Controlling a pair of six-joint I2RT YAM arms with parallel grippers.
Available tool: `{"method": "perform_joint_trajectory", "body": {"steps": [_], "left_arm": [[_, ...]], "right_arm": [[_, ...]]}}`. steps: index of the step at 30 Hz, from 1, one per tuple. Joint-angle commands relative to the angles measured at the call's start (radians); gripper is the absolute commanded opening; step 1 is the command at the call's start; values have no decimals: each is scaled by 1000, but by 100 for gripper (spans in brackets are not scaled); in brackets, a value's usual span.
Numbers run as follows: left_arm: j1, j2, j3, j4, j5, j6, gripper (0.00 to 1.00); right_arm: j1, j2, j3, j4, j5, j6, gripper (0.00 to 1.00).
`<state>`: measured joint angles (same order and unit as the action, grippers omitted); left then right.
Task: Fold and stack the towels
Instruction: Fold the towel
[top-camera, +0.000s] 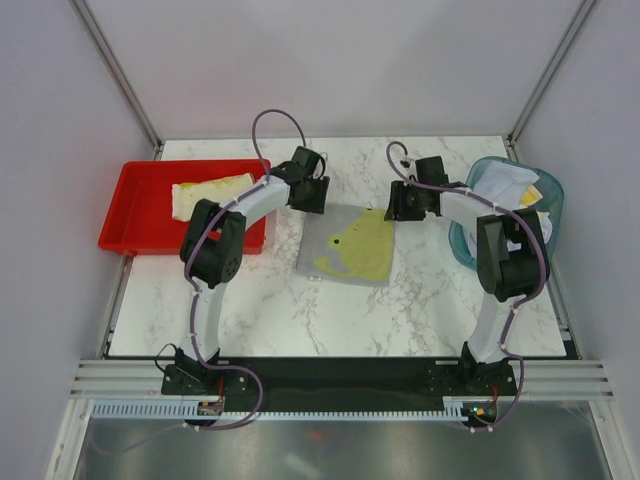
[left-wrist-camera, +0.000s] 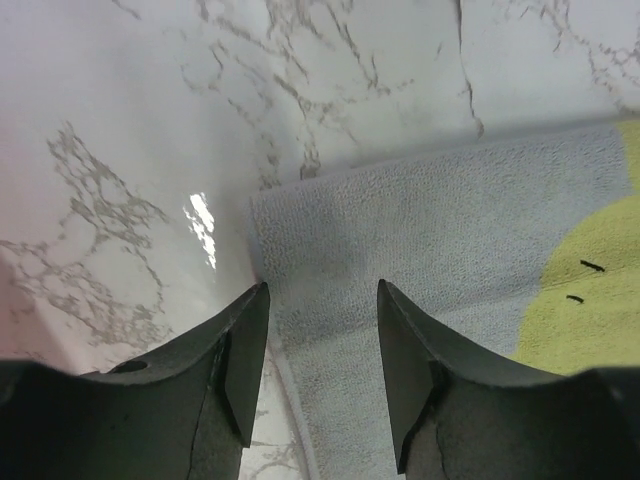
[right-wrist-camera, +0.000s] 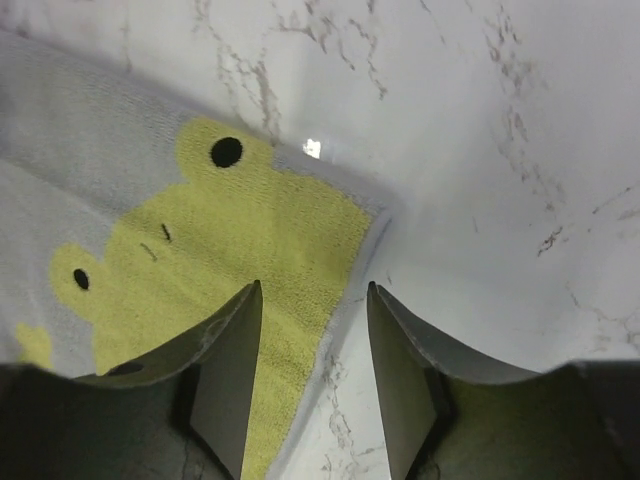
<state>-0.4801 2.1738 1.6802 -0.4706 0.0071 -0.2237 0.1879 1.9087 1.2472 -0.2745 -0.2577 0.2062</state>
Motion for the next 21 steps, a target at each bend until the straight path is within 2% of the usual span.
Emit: {"method": "perform_joint_trajectory", "body": {"steps": [1,5,9,13,21], "left_arm": [[35,-37,94,18,46,138,55],[46,-8,108,15,123,210,54],[66,27,118,16,178,280,54],[97,32,119,23,301,314,54],[120,61,153,13,379,431,53]], "right_arm": [[-22,-4,104,-46,-118,-77,55],[-39,35,165,-74,-175,-125,57],[-57,87,224,-107,-209,-174,56],[-71,162,291,-188,-259,-255,53],[-97,246,353,-276,-357,-376,51]]}}
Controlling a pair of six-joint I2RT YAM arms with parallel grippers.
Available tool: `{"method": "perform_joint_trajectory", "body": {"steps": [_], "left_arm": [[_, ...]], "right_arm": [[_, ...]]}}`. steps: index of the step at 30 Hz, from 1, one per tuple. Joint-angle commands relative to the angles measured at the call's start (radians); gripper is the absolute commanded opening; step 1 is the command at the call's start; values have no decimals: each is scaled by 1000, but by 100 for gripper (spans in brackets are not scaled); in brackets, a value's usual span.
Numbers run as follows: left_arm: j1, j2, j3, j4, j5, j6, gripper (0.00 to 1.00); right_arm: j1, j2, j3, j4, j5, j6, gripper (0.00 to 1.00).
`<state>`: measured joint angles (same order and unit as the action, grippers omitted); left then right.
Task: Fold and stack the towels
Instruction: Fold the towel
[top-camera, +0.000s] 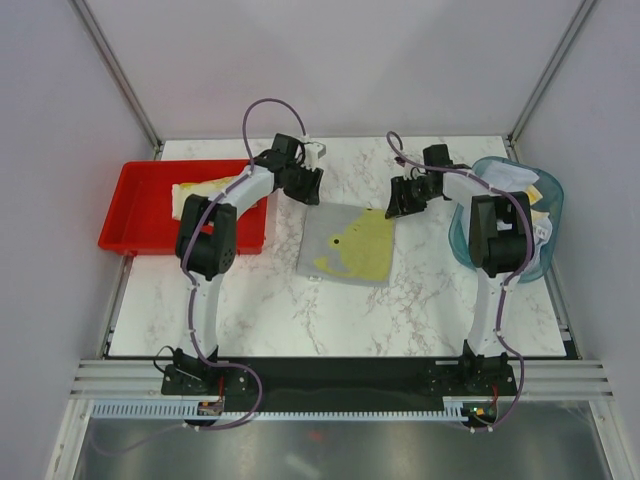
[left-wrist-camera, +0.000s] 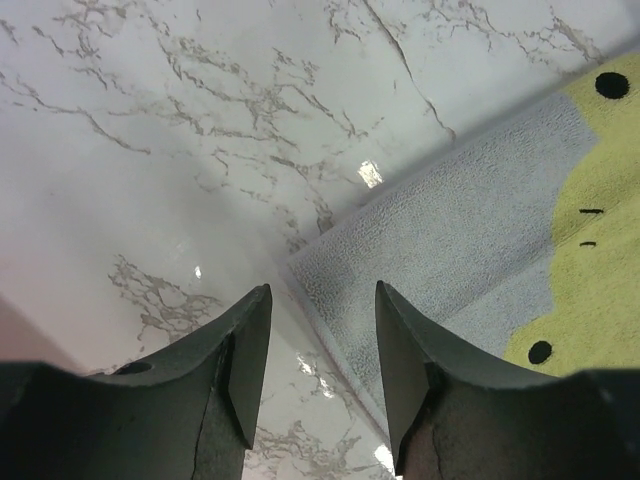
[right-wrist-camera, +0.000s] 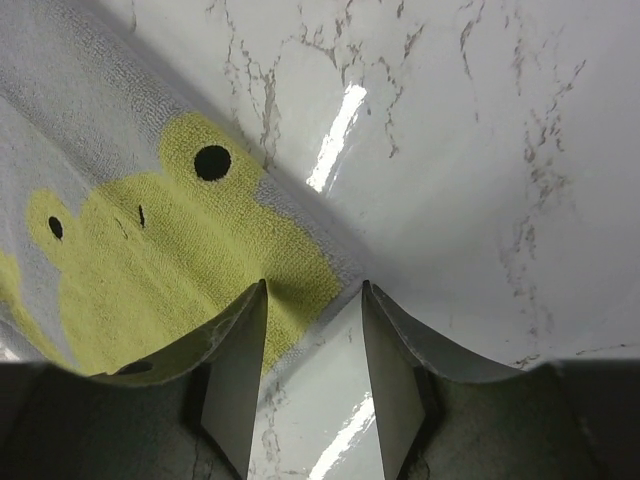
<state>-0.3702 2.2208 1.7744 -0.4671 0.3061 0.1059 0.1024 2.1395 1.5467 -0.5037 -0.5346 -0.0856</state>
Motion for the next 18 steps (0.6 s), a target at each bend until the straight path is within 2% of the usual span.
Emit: {"method": "perform_joint_trajectory", "body": {"steps": [1,10,18], "left_arm": [[13,20,63,5,96,107,53],[19,89,155,-80,154,167,49],[22,122,207,-195,146,247,52]], "right_arm": [[-18,19,53,-56,-77,-98,51],[-18,51,70,-76,-131,-149,49],[-26,69,95,-88,-171,-167,43]]}}
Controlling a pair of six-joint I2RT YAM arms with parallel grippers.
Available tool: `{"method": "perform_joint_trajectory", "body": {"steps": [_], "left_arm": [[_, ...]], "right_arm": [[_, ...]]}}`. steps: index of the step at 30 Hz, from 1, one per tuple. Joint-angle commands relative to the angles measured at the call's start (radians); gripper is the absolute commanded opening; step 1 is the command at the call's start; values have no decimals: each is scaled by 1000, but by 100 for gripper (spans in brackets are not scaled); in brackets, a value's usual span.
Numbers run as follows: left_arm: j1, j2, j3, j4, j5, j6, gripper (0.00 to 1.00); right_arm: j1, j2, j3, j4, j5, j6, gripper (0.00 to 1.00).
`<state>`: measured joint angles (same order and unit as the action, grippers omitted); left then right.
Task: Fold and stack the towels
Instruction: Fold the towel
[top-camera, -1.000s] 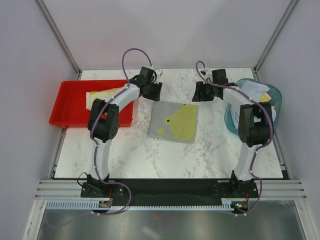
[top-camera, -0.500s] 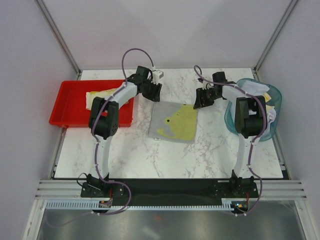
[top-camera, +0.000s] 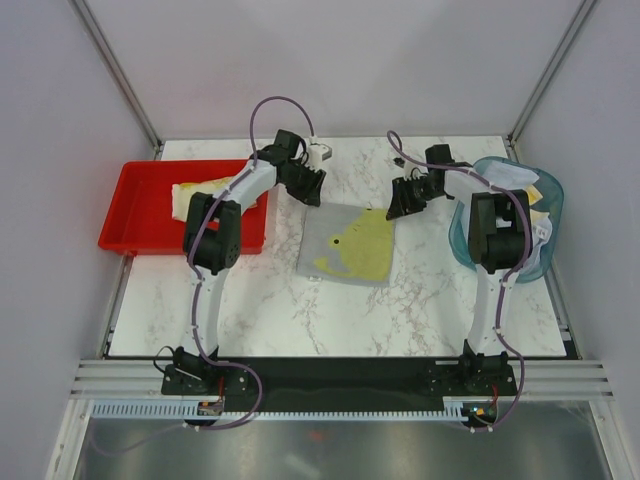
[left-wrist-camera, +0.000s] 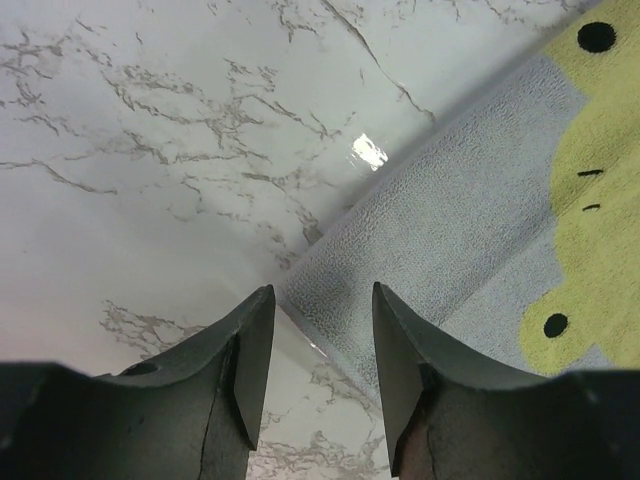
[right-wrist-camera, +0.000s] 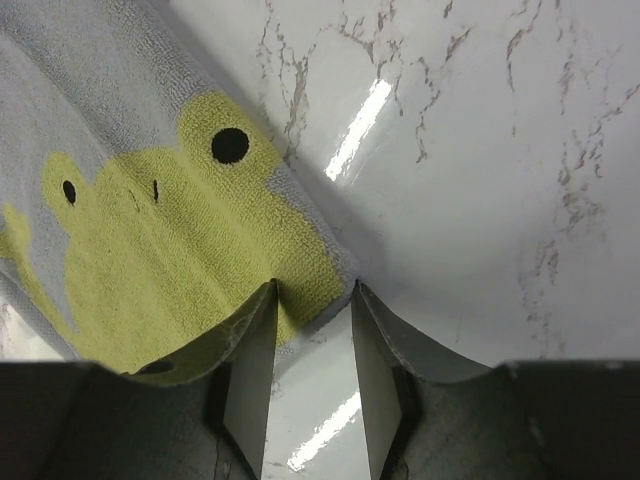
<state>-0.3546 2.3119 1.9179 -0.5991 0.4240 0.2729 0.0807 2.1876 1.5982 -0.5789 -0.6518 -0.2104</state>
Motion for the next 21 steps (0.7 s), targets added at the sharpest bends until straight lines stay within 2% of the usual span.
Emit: {"method": "perform_joint_trajectory", "body": {"steps": [1,8,14,21], "left_arm": [[6,38,75,-70,25,81,52],[6,107,168,-125,-25,132,56],[12,132,210,-163,-34,163,49],[20,133,216,-185,32,176,48]], "right_arm": [[-6,24,51,-16,-54,-44,43],[-7,54,91,-39,-65,-52,37],[-9,61,95,-42,-57,-60,36],[-12,72,114,-42,-63,-61,40]]}}
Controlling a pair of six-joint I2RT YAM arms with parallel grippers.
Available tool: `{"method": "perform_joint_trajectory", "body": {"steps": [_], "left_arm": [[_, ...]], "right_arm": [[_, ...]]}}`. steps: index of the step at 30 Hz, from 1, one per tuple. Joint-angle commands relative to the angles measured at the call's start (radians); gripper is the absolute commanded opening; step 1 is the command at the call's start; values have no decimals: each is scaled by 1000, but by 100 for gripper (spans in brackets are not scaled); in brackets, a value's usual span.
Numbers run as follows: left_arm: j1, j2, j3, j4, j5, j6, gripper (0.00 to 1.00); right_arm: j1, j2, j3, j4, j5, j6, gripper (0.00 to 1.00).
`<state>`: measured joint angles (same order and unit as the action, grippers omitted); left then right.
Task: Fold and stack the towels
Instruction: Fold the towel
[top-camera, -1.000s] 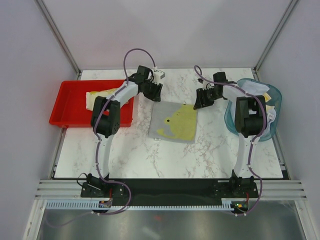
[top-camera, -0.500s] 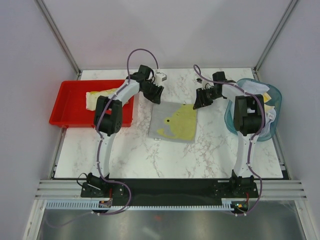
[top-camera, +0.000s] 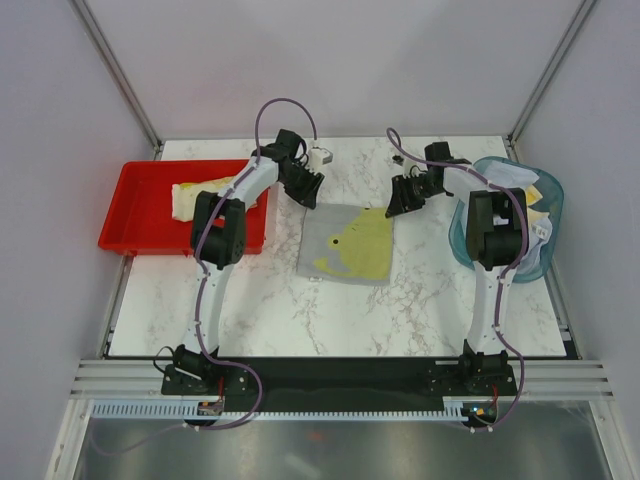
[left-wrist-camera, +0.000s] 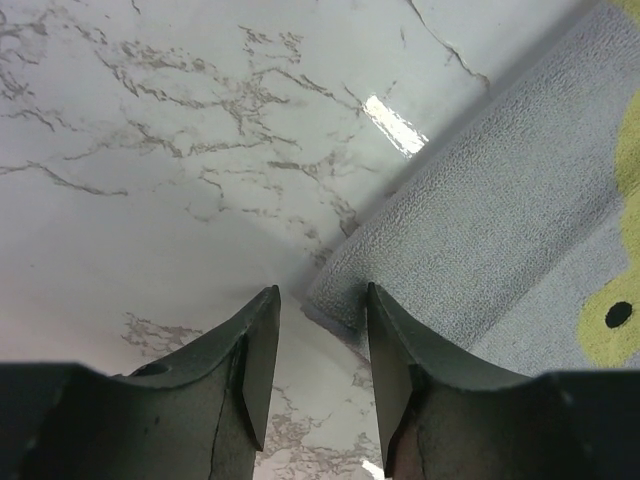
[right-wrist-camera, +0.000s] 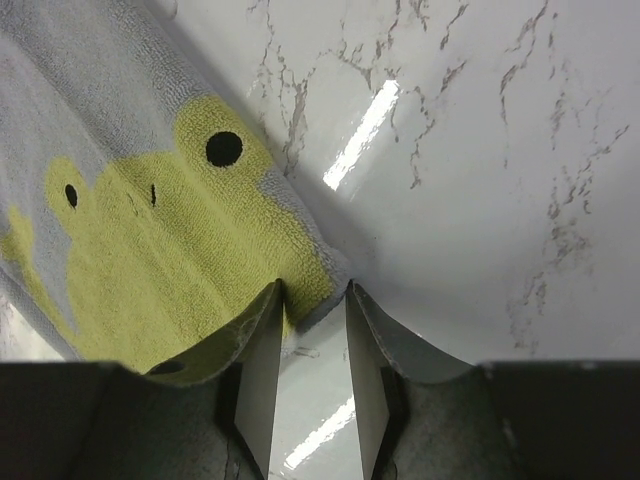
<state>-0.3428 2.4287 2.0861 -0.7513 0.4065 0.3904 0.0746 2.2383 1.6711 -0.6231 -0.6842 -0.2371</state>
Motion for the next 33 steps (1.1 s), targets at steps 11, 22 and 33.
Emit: {"method": "perform_joint_trajectory", "body": {"steps": [11,22,33], "left_arm": [[14,43,104,-52,43,79,48],[16,59,109,-80,51,119,29],[18,55,126,-86,77,120,2]], "right_arm": [[-18,44,90,3,-37,-30,50],[-18,73,110,-3,-83,-42,42],[-19,69,118,-6,-126,-67,11]]}}
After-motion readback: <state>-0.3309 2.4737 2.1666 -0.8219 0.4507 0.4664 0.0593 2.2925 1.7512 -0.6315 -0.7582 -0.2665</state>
